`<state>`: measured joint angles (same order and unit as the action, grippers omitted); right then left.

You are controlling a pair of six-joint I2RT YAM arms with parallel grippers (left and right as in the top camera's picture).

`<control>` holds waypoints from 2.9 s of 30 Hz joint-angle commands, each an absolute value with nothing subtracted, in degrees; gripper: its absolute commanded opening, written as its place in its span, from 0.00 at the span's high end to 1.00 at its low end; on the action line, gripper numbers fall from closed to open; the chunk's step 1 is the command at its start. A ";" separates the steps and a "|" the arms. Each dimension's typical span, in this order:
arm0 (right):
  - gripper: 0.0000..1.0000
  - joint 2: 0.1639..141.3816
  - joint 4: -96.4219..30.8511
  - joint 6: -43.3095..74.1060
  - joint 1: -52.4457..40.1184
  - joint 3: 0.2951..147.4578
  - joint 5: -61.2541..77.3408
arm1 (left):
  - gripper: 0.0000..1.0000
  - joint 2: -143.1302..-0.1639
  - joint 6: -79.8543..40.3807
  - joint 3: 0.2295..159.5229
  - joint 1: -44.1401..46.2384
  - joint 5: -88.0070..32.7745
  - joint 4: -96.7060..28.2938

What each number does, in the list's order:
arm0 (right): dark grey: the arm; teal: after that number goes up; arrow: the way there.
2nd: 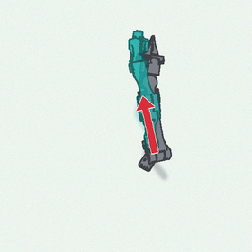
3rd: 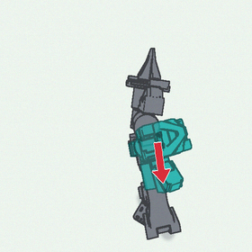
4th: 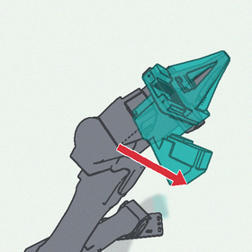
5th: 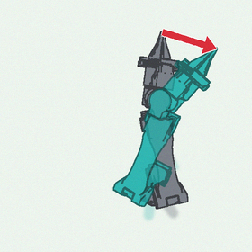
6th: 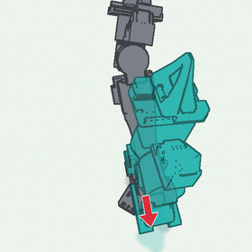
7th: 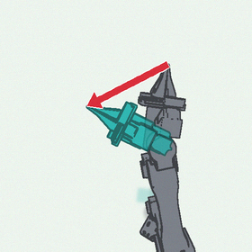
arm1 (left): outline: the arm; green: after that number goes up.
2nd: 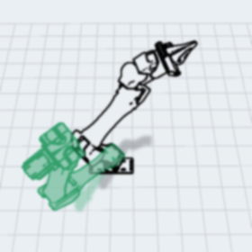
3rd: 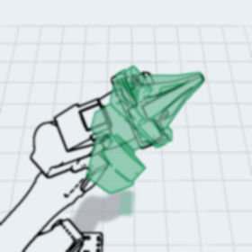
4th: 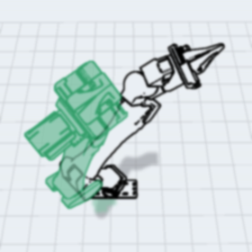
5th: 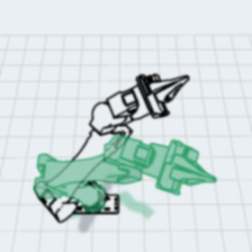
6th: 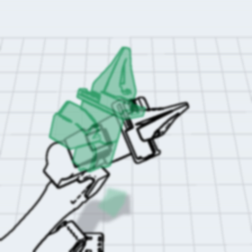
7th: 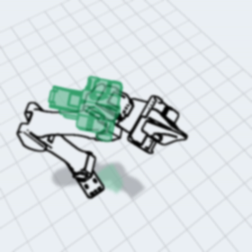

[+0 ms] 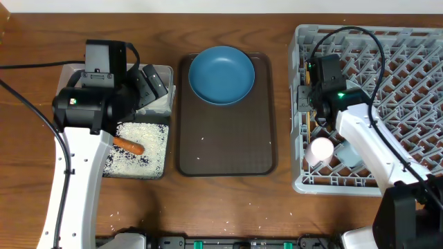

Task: Sort waste into correct bins and load items into the dishwasher rack
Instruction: 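Release the chopstick and move the right gripper left to the teal plate, then grip the rim of the teal plate with the right gripper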

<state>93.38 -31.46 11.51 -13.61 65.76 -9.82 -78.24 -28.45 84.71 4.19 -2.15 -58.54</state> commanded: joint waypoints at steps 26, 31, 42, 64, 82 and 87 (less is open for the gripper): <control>0.55 86.65 -26.48 13.15 -28.47 76.07 9.26 | 0.01 -78.35 -28.10 84.49 3.92 -1.23 -58.70; 0.54 91.83 -20.10 10.59 -36.21 76.07 5.61 | 0.01 -78.35 -28.10 84.49 3.92 -1.23 -58.70; 0.53 112.36 -3.01 -0.54 -44.42 76.07 2.79 | 0.01 -78.35 -28.10 84.49 3.92 -1.23 -58.70; 0.89 120.77 -2.96 -0.56 -44.64 76.07 -7.25 | 0.01 -78.35 -28.10 84.49 3.92 -1.23 -58.70; 0.85 116.14 -2.96 -1.39 -44.53 76.07 -7.70 | 0.01 -78.32 -28.10 84.49 3.92 -1.23 -58.70; 0.70 116.68 -4.14 -1.13 -44.66 76.07 -6.61 | 0.01 -78.35 -28.10 84.49 3.92 -1.23 -58.70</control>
